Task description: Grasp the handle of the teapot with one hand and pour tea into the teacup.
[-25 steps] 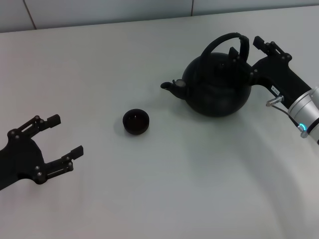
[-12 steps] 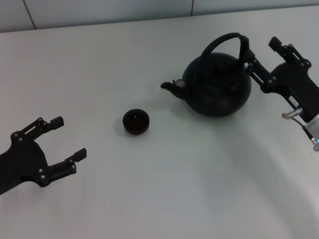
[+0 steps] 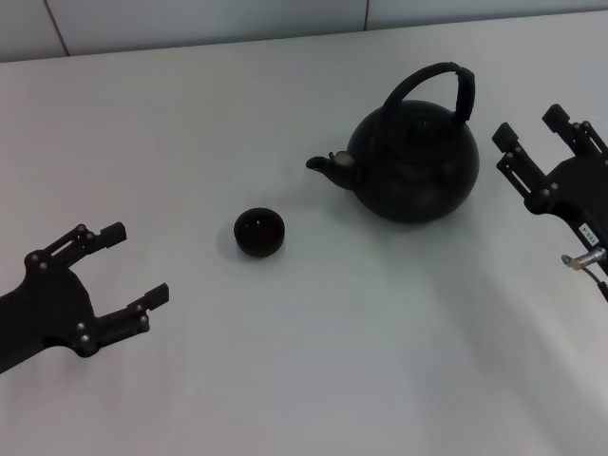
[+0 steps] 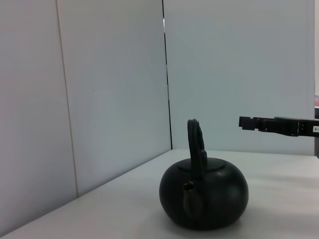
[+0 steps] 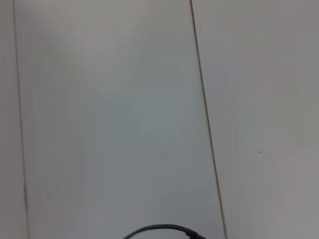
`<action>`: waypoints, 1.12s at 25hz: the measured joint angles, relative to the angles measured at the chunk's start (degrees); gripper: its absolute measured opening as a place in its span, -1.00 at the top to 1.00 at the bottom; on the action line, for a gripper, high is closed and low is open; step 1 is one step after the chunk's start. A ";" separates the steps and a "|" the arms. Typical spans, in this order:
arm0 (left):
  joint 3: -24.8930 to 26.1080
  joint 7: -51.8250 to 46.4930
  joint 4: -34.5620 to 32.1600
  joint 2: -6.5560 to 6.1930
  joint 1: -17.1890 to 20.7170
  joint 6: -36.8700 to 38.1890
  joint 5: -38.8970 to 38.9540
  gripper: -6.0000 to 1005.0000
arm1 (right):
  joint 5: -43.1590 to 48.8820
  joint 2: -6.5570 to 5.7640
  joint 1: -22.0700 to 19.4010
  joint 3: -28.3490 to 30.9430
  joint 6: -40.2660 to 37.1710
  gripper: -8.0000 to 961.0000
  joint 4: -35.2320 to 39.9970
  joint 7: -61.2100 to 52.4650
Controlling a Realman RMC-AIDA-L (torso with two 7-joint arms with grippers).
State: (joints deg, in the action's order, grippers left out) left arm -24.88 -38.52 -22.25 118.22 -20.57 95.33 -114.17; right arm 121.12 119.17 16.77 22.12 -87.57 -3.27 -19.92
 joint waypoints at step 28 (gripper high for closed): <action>-15.91 -15.56 -10.33 -4.35 -6.03 2.16 -0.79 -0.72 | 14.04 -3.49 10.84 -43.86 -13.85 -0.46 43.41 -40.87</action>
State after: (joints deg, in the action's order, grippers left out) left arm -40.79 -54.08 -32.59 113.87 -26.60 97.49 -114.96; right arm 135.16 115.68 27.62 -21.74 -101.41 40.14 -60.79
